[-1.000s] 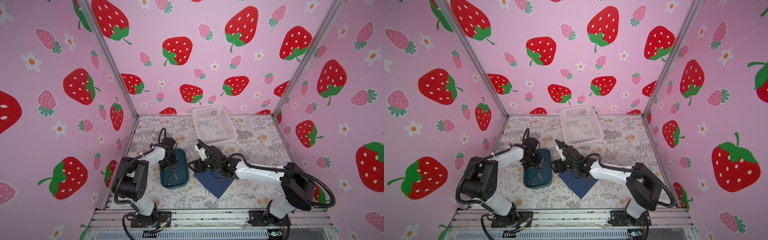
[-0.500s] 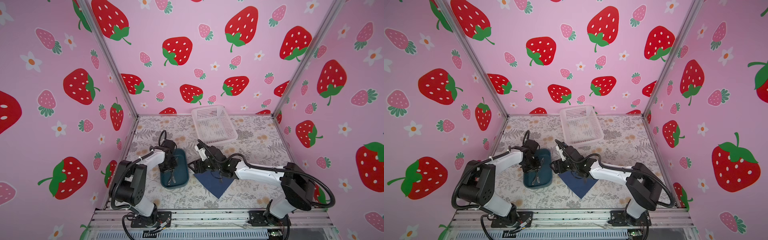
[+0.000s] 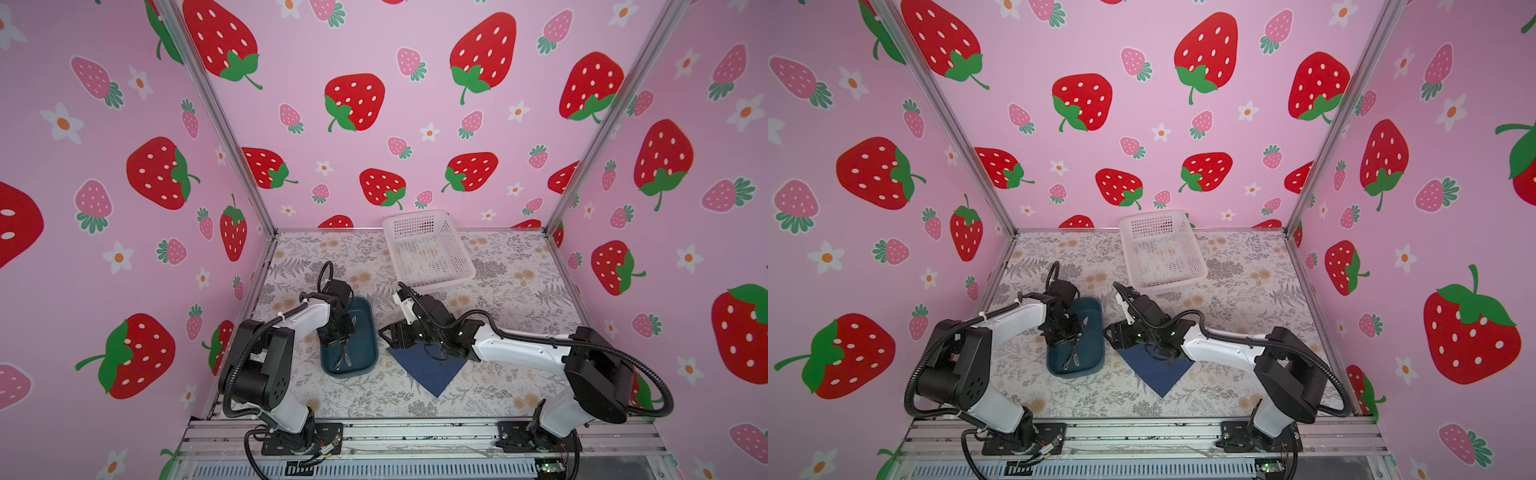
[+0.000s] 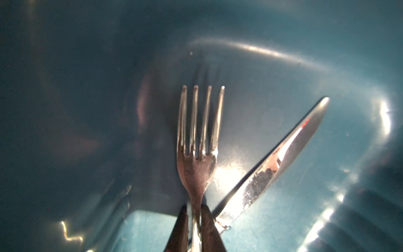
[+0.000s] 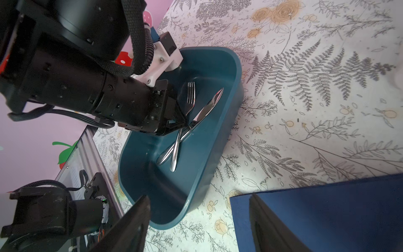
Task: Place the utensils on the paper napkin and roll it up
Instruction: 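Close the left gripper on the fork and lift it from the tray, then carry the fork over the blue napkin with the left gripper while the right moves beside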
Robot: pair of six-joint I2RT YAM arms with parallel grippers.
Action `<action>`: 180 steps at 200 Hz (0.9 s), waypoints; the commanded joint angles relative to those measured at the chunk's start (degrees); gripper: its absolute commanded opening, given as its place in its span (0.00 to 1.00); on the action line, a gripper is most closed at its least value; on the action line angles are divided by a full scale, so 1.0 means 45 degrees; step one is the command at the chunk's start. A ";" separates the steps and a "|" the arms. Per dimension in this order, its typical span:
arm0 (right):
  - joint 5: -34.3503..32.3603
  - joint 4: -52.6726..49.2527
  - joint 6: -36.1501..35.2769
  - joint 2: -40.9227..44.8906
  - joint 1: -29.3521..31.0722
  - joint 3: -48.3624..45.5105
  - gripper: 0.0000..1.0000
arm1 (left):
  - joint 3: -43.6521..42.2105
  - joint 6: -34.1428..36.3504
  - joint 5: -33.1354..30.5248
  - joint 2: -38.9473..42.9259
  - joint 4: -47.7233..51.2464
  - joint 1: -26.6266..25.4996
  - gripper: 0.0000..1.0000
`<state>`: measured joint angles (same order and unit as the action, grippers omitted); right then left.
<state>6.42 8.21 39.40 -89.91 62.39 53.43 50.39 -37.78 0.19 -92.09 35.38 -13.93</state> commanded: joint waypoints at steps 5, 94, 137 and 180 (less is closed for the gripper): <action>-0.0888 0.0336 0.0315 0.0670 0.0042 -0.0235 0.73 | -0.0441 -0.0199 0.0021 -0.0383 0.0387 -0.0068 0.10; -0.3271 0.0303 0.1478 0.2089 -0.0114 -0.1405 0.75 | 0.1394 0.0024 -0.0184 0.1993 0.2450 -0.0147 0.02; -0.3396 0.0297 0.1964 0.2738 -0.0477 -0.2013 0.77 | 0.2346 0.0017 -0.0354 0.3319 0.3524 -0.0448 0.02; -0.3530 -0.0006 0.3064 0.3869 -0.1528 -0.3165 0.80 | 0.3667 -0.0300 -0.0081 0.3922 0.3863 -0.2077 0.02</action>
<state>-7.64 8.97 48.88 -76.23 57.91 42.28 62.83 -37.78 -0.01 -75.64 49.80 -19.11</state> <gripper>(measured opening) 0.791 0.060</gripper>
